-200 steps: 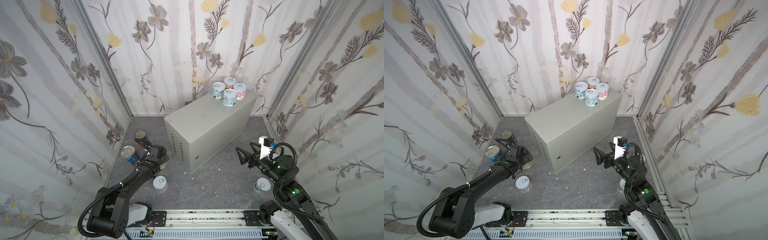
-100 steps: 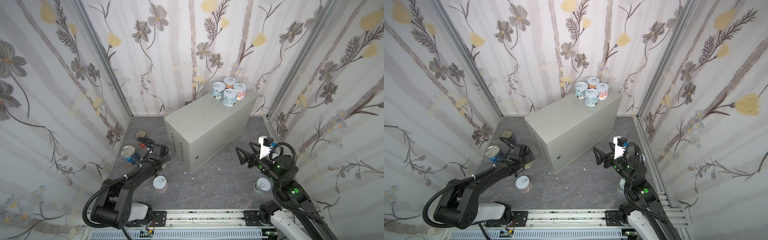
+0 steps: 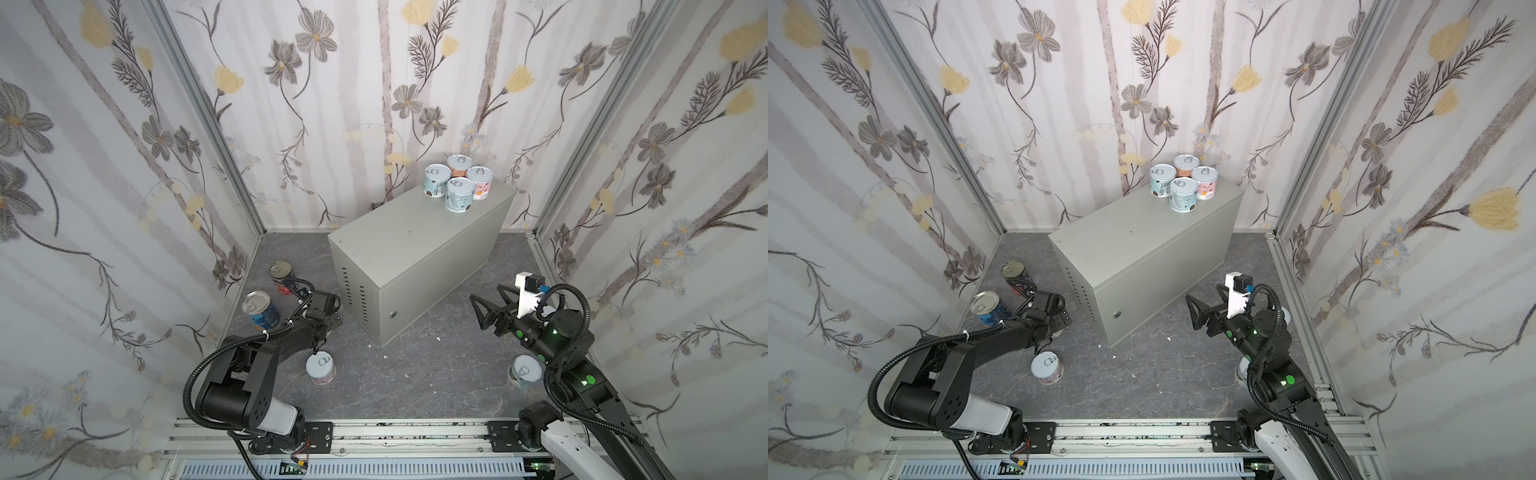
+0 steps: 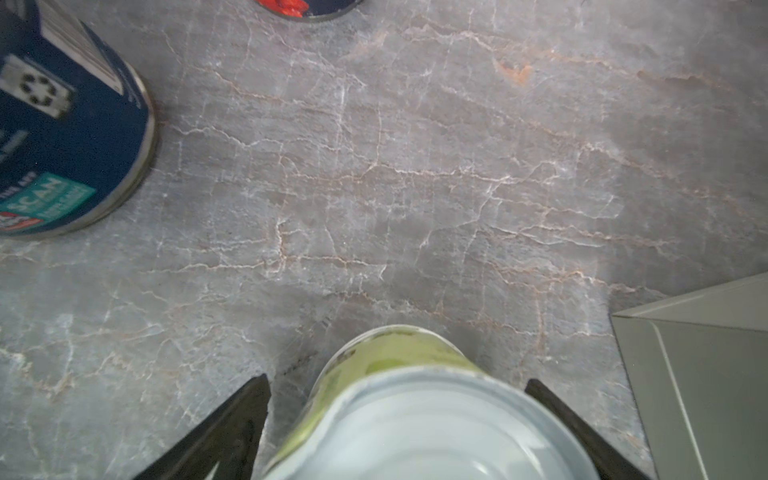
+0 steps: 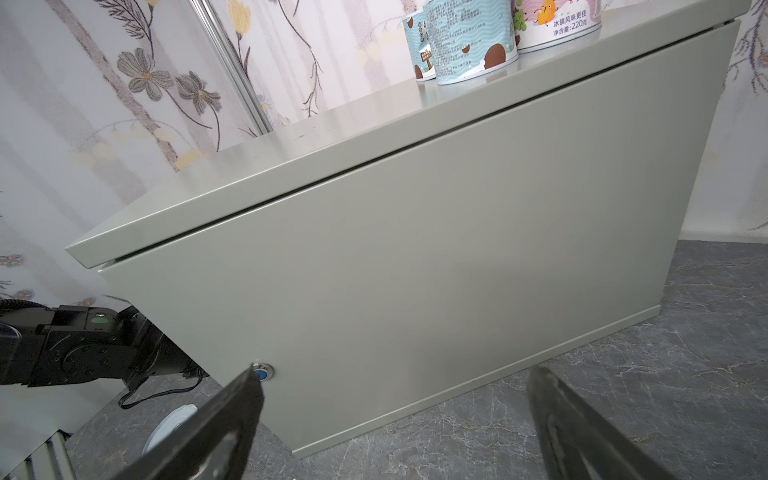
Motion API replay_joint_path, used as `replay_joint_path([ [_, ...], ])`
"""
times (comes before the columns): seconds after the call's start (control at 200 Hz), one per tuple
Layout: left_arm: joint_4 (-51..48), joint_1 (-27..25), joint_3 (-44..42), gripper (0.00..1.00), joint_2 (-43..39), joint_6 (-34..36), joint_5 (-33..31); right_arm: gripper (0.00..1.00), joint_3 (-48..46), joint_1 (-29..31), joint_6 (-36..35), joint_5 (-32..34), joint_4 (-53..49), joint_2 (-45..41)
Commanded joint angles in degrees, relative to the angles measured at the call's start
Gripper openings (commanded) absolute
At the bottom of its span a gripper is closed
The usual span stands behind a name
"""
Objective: Place and organize the canned foods onto the counter
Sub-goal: 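Close the left gripper on the green-labelled white-lidded floor can, then lift the green-labelled can up toward the cabinet with the left gripper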
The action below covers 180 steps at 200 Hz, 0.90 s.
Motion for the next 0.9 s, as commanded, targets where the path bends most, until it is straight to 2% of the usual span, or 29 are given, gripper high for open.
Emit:
replay_joint_path([
  [0.0,1.57,0.04,0.59,0.94,0.62,0.32,-1.27,1.0,-0.21,0.0,0.43,-1.14,3.49,0.33],
  [0.11,1.49,0.04,0.79,0.89,1.29,0.43,-0.89,1.0,-0.24,-0.11,0.47,-1.14,3.49,0.17],
  [0.335,1.22,0.01,0.53,0.87,1.48,-0.02,-0.3,1.0,-0.34,-0.11,0.51,-1.12,3.45,-0.28],
  [0.505,1.13,0.06,0.66,0.82,1.74,-0.01,-0.21,1.0,-0.42,-0.18,0.52,-1.14,3.42,-0.63],
  [0.565,1.05,0.1,0.62,0.77,1.85,-0.01,-0.19,1.0,-0.43,-0.22,0.6,-1.23,3.41,-0.8],
  [0.699,0.78,0.04,0.79,0.58,1.5,0.31,-0.08,1.0,-0.42,-0.22,0.6,-1.41,3.4,-1.23],
  [0.774,0.29,0.04,0.92,0.53,0.79,0.81,-0.14,1.0,-0.42,-0.2,0.59,-1.37,3.24,-1.63],
  [0.894,-1.89,0.17,2.22,0.52,-0.95,1.98,-1.03,1.0,-0.52,-0.23,0.69,-1.48,3.25,-1.86],
])
